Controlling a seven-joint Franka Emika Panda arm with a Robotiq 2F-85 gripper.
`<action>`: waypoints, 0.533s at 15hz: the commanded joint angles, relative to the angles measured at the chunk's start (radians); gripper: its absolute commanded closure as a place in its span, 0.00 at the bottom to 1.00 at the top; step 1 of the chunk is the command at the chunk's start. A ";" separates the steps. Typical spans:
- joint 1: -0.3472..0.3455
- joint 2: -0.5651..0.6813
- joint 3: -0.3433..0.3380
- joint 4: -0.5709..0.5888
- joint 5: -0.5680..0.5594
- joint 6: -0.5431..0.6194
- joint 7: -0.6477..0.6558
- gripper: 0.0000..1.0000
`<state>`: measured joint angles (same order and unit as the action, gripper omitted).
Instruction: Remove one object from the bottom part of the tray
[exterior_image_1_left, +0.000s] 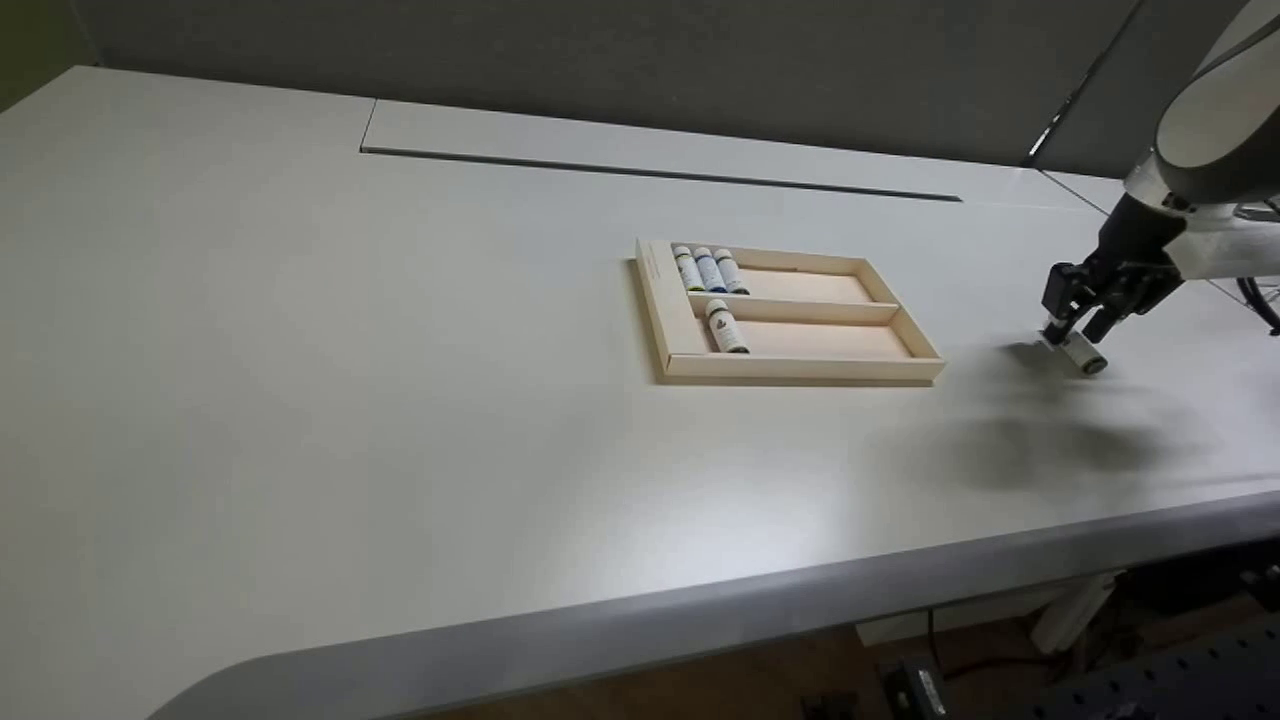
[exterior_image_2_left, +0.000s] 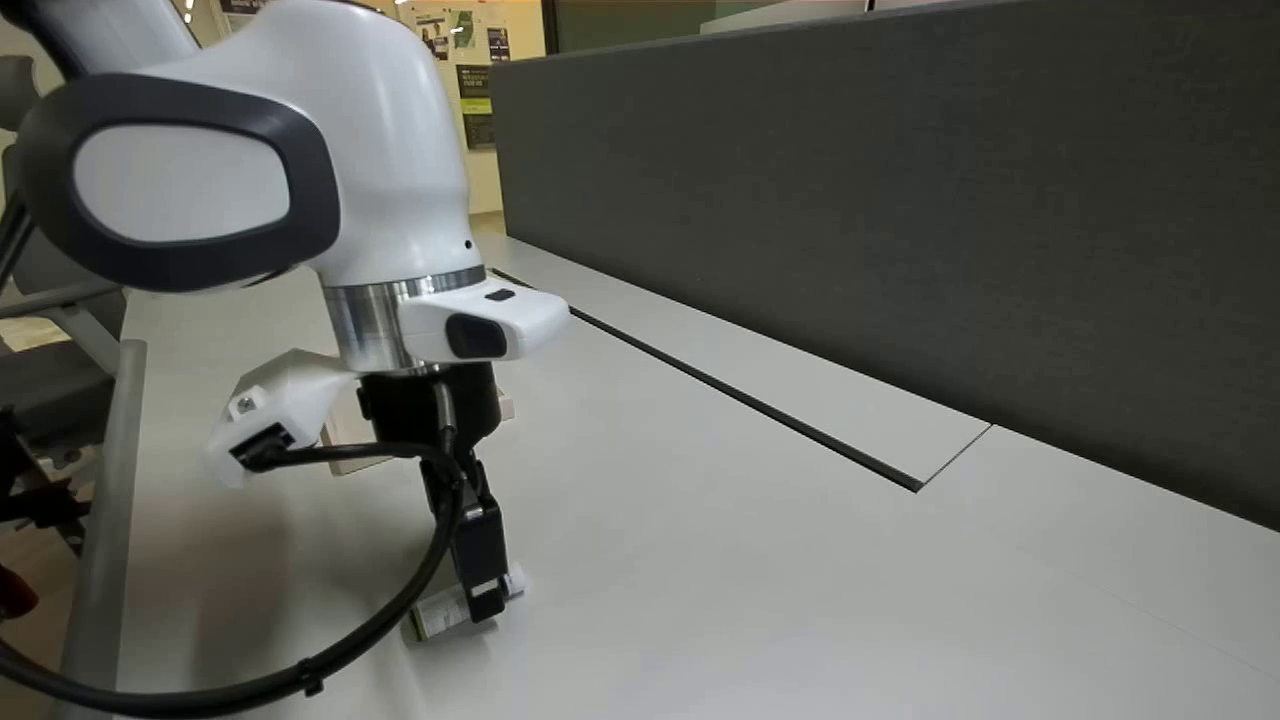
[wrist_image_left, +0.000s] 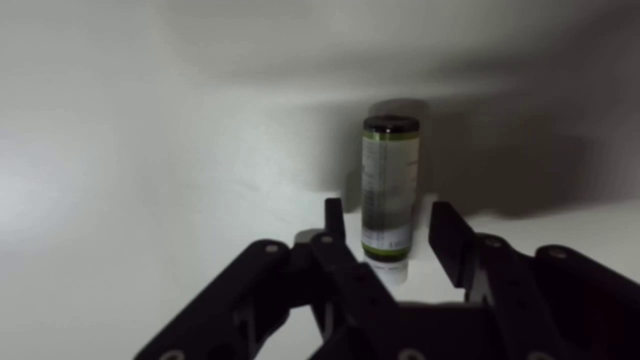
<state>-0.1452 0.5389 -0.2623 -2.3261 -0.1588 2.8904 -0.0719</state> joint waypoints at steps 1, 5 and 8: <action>-0.001 -0.076 -0.007 -0.008 0.008 -0.045 0.012 0.20; -0.016 -0.177 0.009 -0.030 0.020 -0.136 -0.001 0.00; -0.014 -0.154 0.007 -0.003 0.001 -0.151 0.010 0.00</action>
<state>-0.1490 0.3860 -0.2649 -2.3304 -0.1491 2.7415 -0.0687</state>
